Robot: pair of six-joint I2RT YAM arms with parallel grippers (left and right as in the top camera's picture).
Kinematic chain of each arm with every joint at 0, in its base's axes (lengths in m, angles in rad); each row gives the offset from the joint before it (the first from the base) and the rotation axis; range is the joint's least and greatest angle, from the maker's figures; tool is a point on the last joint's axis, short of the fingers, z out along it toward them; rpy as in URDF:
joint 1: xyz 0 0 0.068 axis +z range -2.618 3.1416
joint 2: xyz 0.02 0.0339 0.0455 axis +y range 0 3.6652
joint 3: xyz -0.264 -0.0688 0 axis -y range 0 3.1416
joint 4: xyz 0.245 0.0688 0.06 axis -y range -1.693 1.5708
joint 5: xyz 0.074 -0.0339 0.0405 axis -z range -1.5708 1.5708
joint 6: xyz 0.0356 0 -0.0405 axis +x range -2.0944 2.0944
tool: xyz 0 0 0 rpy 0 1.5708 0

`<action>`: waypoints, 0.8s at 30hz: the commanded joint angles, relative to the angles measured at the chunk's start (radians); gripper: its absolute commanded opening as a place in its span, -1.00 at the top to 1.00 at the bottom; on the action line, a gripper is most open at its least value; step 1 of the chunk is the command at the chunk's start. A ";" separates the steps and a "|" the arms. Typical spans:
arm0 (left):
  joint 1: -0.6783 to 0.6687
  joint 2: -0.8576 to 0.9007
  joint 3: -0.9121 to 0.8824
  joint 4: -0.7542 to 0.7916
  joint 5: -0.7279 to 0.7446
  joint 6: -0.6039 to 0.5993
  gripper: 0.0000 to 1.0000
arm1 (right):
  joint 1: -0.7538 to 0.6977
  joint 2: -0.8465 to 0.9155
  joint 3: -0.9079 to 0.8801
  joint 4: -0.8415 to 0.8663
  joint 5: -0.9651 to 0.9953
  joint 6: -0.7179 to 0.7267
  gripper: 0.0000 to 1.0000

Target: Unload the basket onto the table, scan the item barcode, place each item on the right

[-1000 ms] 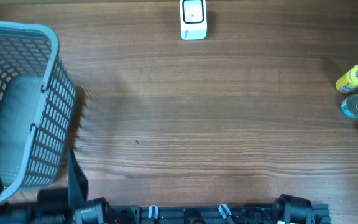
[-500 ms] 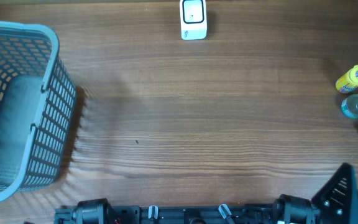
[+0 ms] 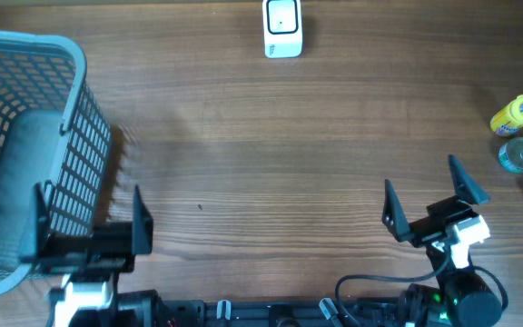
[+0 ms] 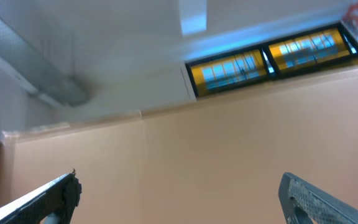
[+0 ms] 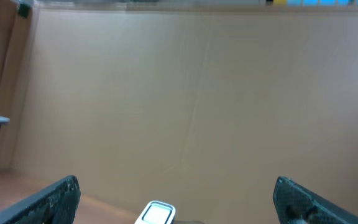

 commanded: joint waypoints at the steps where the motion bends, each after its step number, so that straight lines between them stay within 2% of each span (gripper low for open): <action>1: -0.005 -0.001 -0.089 0.009 0.056 -0.010 -1.00 | 0.002 -0.001 -0.002 -0.158 -0.025 -0.010 -1.00; 4: -0.005 -0.001 -0.144 0.007 0.058 -0.010 -1.00 | 0.002 -0.001 -0.002 -0.298 0.002 -0.010 -1.00; 9: -0.005 -0.001 -0.237 -0.062 0.058 -0.009 -1.00 | 0.002 0.002 -0.001 -0.544 0.157 -0.009 -1.00; 17: -0.005 -0.001 -0.293 -0.171 0.019 -0.002 -1.00 | 0.002 0.006 -0.001 -0.542 0.156 -0.010 -1.00; 20: -0.005 -0.001 -0.293 -0.283 -0.045 -0.001 -1.00 | 0.002 0.006 -0.001 -0.542 0.156 -0.009 -1.00; 24: -0.005 -0.001 -0.293 -0.426 -0.045 -0.002 -1.00 | 0.002 0.006 -0.001 -0.542 0.156 -0.010 -1.00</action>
